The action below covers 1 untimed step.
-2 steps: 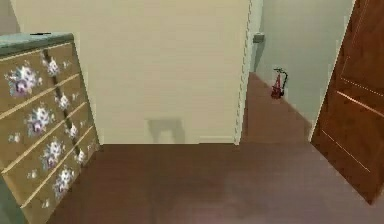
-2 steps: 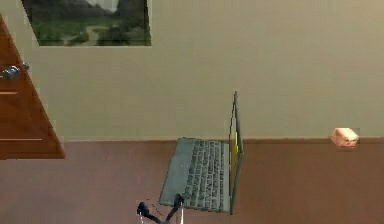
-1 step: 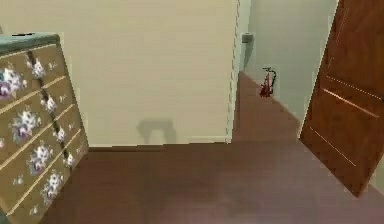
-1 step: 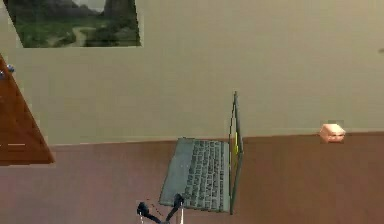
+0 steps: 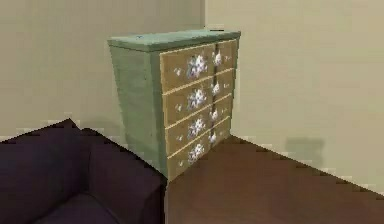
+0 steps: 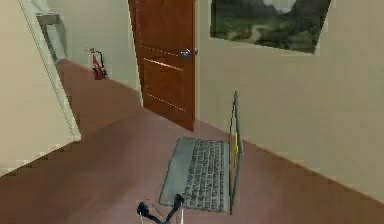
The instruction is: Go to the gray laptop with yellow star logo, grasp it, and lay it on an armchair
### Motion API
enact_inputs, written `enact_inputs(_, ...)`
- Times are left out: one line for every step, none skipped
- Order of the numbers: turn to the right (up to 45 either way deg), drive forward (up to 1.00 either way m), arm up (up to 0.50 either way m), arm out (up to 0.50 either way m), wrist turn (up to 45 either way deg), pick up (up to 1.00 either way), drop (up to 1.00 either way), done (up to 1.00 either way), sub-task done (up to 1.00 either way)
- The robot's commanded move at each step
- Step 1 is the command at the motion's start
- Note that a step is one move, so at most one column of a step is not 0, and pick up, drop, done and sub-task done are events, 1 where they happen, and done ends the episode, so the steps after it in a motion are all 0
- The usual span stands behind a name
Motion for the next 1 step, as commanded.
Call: enact_inputs(-45.0, 0.00, 0.00, 0.00, 0.0, 0.00, 0.00, 0.00, 0.00)
